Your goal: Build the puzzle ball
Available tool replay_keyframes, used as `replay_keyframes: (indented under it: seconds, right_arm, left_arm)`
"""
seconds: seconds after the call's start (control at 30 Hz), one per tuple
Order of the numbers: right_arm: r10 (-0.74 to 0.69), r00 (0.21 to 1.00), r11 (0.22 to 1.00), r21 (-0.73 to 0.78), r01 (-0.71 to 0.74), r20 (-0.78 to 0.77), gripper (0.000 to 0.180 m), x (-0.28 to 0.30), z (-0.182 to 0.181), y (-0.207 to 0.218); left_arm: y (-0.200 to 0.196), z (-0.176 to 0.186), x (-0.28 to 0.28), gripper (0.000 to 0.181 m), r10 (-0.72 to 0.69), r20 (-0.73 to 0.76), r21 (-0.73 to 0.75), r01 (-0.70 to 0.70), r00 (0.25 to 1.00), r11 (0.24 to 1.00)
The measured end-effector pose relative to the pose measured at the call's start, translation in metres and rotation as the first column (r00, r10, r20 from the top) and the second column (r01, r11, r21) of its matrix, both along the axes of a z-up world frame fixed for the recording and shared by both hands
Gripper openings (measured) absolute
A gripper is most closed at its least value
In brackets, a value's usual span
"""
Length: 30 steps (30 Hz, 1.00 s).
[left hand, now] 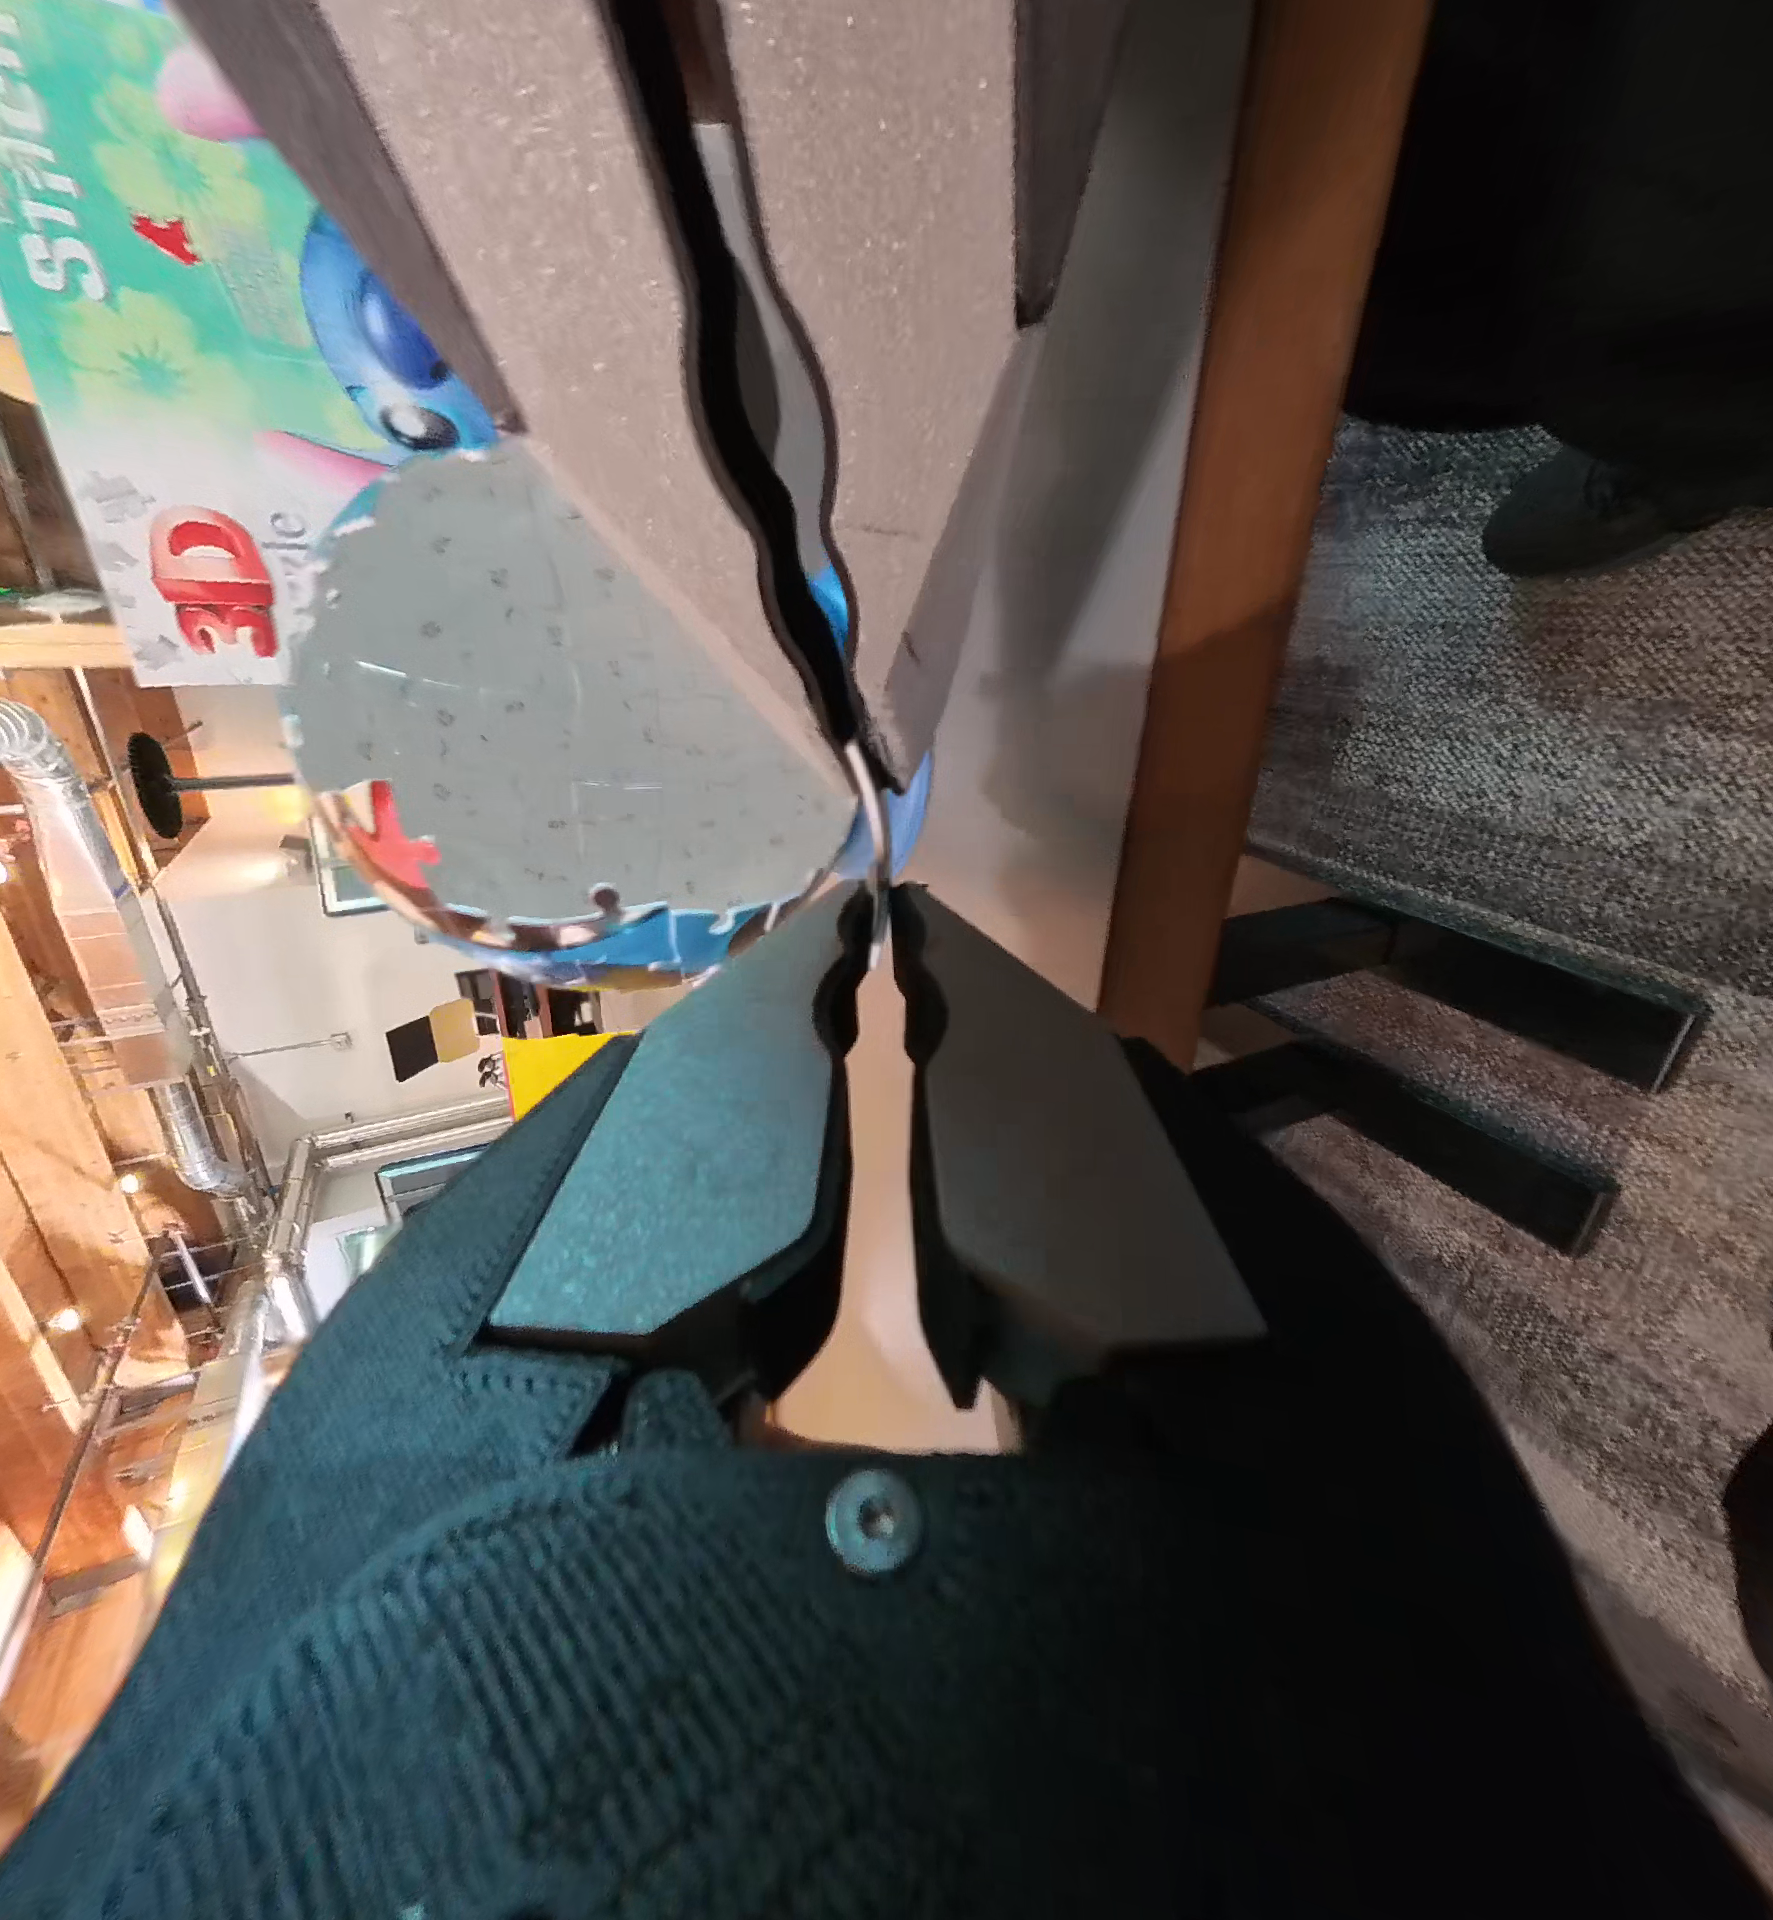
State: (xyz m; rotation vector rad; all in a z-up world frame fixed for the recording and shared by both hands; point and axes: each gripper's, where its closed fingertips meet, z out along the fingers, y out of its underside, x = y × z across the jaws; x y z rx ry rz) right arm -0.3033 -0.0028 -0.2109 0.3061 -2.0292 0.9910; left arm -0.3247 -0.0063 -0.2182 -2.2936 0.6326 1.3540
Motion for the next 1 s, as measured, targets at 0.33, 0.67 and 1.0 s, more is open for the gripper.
replay_keyframes:
  seconds: [0.33,0.67,1.0]
  right_arm:
    - [0.039,0.997,0.998,-0.055,-0.042,-0.062,0.000,0.003,0.014,0.003]
    - [0.107,0.994,0.989,-0.107,-0.105,0.015,0.000,0.011,0.015,0.002]
    - [0.082,0.988,0.993,-0.100,-0.069,0.128,0.002,0.001,0.005,0.006]
  left_arm:
    - [-0.006,0.017,0.004,0.015,-0.073,0.253,0.412,-0.039,0.965,0.910]
    - [0.005,0.023,0.017,0.008,-0.199,0.293,0.462,0.044,0.935,0.886]
    - [0.010,0.023,0.035,0.002,-0.203,0.272,0.350,0.100,0.941,0.931]
